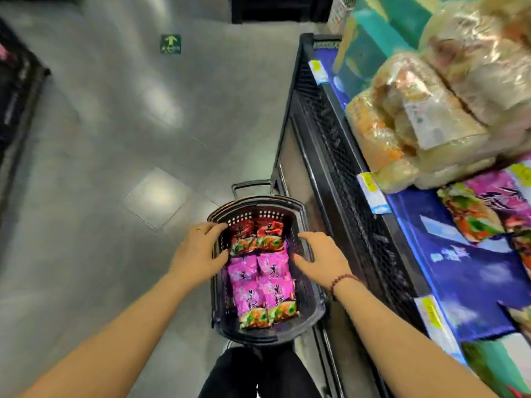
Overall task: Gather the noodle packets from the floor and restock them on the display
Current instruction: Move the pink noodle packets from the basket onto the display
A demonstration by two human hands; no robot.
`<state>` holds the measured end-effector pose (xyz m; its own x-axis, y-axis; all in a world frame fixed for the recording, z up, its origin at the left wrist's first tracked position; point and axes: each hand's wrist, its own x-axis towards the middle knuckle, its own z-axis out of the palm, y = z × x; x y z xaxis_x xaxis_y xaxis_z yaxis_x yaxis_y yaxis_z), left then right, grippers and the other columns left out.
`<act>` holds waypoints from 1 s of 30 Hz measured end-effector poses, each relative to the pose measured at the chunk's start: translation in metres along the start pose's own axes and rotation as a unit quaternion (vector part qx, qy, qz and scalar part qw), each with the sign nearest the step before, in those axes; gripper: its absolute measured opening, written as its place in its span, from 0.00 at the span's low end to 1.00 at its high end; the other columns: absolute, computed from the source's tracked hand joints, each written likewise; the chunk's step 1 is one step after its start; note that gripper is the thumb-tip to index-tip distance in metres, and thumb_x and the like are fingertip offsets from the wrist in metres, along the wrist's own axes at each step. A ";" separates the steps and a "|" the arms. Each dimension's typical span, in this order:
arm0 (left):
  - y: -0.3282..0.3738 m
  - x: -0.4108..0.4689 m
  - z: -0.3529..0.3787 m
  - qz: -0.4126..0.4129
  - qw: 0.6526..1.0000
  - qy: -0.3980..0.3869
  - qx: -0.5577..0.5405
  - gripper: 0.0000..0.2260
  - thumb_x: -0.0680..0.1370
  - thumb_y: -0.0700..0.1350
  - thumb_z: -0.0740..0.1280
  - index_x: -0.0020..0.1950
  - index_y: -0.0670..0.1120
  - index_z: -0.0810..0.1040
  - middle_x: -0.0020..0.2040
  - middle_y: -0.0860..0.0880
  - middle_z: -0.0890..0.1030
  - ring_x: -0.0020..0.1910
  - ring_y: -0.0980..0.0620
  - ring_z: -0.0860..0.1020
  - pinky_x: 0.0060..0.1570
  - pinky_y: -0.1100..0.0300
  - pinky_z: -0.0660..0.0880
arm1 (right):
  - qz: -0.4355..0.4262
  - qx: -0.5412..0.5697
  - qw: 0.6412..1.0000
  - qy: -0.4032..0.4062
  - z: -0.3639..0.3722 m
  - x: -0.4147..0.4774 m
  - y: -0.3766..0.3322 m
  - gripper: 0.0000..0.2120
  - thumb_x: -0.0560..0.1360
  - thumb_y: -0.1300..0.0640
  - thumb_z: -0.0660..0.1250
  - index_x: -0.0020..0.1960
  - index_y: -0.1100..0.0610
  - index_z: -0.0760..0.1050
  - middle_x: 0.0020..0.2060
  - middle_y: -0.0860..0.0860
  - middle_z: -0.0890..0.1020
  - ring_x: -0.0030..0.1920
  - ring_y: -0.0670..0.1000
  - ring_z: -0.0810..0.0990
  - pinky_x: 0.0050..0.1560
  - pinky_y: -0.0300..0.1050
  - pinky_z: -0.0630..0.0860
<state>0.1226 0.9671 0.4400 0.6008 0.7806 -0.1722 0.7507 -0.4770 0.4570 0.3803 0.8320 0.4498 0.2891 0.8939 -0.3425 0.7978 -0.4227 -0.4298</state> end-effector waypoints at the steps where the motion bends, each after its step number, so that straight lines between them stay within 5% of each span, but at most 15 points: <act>1: -0.004 0.007 0.013 -0.018 1.000 -0.007 -0.023 0.32 0.71 0.60 0.59 0.73 0.50 0.68 0.66 0.47 0.72 0.66 0.45 0.69 0.59 0.48 0.74 | 0.006 0.017 1.000 -0.008 0.009 0.013 0.003 0.27 0.75 0.46 0.67 0.71 0.52 0.66 0.65 0.53 0.73 0.68 0.54 0.68 0.68 0.48 0.66; 12: -0.103 0.109 0.251 -0.206 0.947 -0.015 -0.244 0.34 0.72 0.46 0.75 0.75 0.50 0.65 0.73 0.41 0.62 0.73 0.44 0.62 0.68 0.62 0.57 | 0.072 0.142 0.985 -0.069 0.209 0.199 0.086 0.28 0.72 0.55 0.71 0.70 0.48 0.68 0.60 0.55 0.71 0.62 0.56 0.72 0.65 0.46 0.68; 16: -0.138 0.143 0.329 -0.241 0.931 -0.003 -0.275 0.38 0.67 0.42 0.78 0.74 0.50 0.66 0.73 0.37 0.64 0.74 0.42 0.62 0.66 0.66 0.57 | 0.075 0.155 0.983 -0.056 0.279 0.251 0.128 0.33 0.70 0.59 0.73 0.72 0.47 0.66 0.70 0.61 0.65 0.72 0.58 0.63 0.69 0.44 0.61; 21: -0.155 0.180 0.376 -0.253 0.927 0.008 -0.278 0.42 0.69 0.43 0.78 0.77 0.57 0.60 0.76 0.35 0.52 0.76 0.41 0.56 0.71 0.59 0.55 | 0.108 0.154 0.979 -0.075 0.324 0.290 0.170 0.38 0.72 0.55 0.73 0.74 0.36 0.57 0.75 0.65 0.50 0.76 0.61 0.54 0.74 0.50 0.57; 25: -0.165 0.201 0.401 -0.249 0.934 0.037 -0.255 0.43 0.68 0.47 0.78 0.77 0.60 0.59 0.74 0.39 0.56 0.73 0.42 0.62 0.71 0.56 0.59 | 0.062 0.158 0.983 -0.066 0.343 0.308 0.183 0.41 0.71 0.53 0.73 0.72 0.30 0.52 0.69 0.60 0.61 0.69 0.60 0.67 0.70 0.47 0.63; 30: -0.177 0.211 0.416 -0.242 0.948 0.045 -0.203 0.43 0.69 0.47 0.78 0.76 0.64 0.56 0.74 0.40 0.59 0.71 0.41 0.65 0.71 0.49 0.65 | 0.029 0.178 0.983 -0.034 0.356 0.320 0.189 0.42 0.70 0.54 0.75 0.72 0.32 0.53 0.68 0.58 0.64 0.70 0.59 0.66 0.72 0.51 0.63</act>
<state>0.2306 1.0487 -0.0404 0.1734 0.9082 -0.3810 0.7539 0.1266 0.6447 0.4355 0.9849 -0.0380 0.2830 0.8593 -0.4260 0.5409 -0.5098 -0.6690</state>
